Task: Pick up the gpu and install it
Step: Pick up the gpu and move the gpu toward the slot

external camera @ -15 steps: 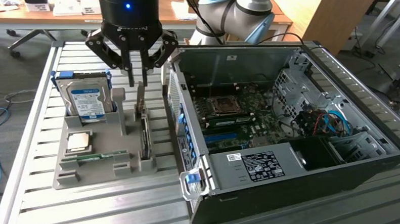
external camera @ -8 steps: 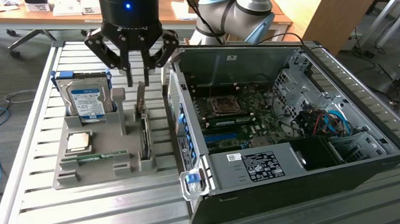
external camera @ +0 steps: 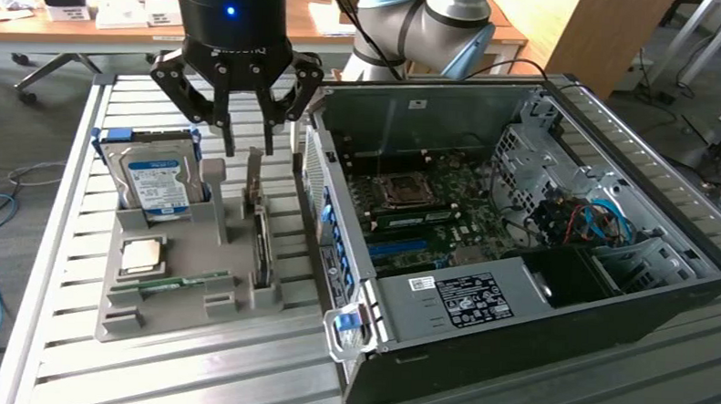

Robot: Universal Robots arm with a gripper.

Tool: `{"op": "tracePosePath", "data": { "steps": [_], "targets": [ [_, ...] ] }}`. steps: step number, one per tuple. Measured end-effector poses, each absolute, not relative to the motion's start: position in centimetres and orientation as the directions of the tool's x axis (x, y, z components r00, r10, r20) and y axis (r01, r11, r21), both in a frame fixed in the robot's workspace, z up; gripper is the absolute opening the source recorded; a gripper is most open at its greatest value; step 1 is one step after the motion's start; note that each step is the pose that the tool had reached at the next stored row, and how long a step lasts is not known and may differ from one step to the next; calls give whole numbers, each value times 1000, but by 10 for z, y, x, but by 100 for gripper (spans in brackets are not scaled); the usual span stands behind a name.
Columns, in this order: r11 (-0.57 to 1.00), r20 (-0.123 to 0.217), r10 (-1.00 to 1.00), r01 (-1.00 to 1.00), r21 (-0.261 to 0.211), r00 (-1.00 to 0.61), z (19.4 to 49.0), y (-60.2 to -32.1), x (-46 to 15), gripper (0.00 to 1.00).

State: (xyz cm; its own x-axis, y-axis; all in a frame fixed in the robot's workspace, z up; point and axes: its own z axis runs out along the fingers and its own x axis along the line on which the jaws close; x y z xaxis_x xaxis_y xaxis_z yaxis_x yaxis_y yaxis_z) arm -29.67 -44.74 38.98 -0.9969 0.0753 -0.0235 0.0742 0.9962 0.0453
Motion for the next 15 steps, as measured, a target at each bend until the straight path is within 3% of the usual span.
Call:
{"op": "tracePosePath", "data": {
  "steps": [15],
  "targets": [
    [996, -23, 75, 74, 45, -997, 380, -447, -297, 43]
  ]
}}
